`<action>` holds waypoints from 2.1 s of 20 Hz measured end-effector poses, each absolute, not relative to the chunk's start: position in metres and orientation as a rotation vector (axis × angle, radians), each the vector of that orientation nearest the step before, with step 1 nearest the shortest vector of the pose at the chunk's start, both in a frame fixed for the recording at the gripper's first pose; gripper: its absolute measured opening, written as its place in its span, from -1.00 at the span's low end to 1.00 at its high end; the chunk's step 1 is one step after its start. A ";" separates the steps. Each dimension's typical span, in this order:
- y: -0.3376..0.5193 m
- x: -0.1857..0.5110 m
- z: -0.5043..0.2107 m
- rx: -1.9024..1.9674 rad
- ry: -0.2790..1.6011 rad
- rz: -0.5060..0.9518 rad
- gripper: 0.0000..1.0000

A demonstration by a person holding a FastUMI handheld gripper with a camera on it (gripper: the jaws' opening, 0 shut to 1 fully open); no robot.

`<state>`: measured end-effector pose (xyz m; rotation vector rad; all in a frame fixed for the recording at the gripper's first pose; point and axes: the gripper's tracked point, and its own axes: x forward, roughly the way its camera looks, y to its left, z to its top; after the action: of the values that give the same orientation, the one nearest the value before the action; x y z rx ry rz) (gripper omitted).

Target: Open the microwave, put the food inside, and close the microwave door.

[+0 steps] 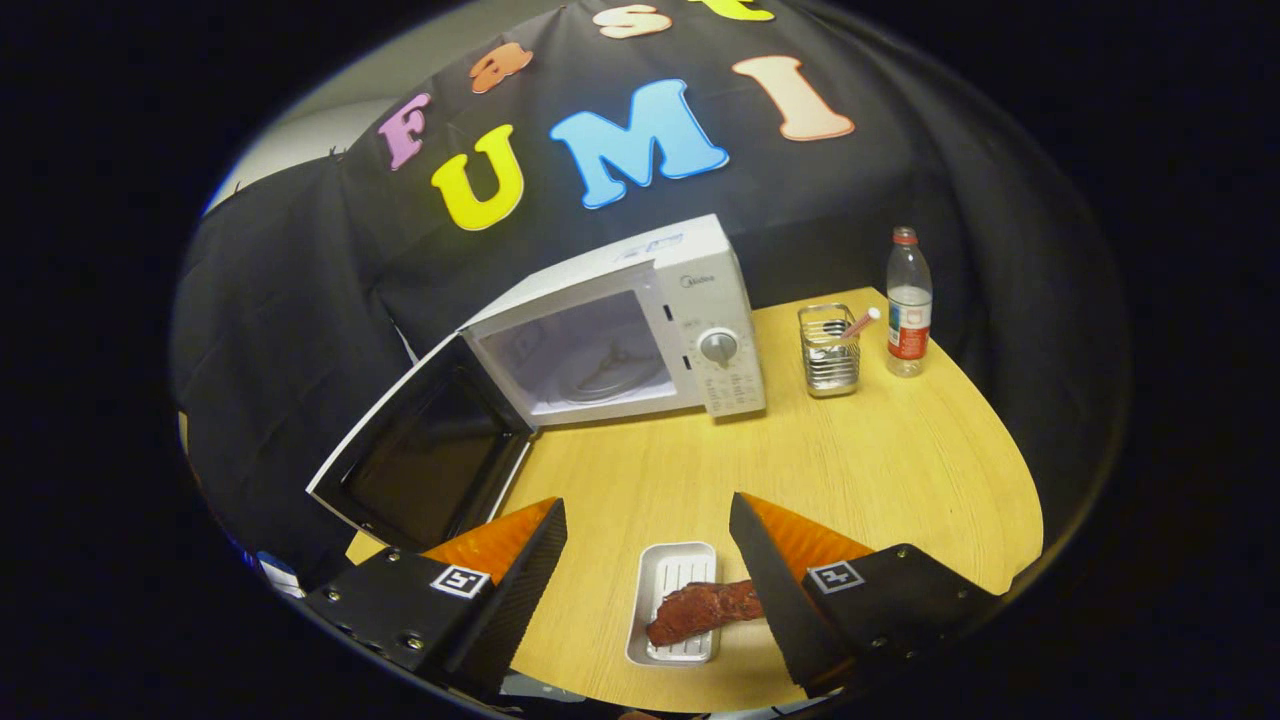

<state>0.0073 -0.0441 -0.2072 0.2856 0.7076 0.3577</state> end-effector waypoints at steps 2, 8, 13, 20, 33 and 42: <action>-0.058 0.011 -0.225 0.311 0.749 0.344 0.99; -0.074 0.003 -0.276 0.421 0.878 0.327 0.99; -0.068 -0.015 -0.304 0.490 0.978 0.343 0.99; -0.060 -0.031 -0.320 0.587 1.053 0.351 0.47; -0.057 -0.029 -0.291 0.633 0.942 0.252 -0.65; -0.046 -0.025 -0.263 0.661 0.872 0.212 -0.89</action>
<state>-0.0255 -0.0464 -0.2628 0.6610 0.8719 0.2125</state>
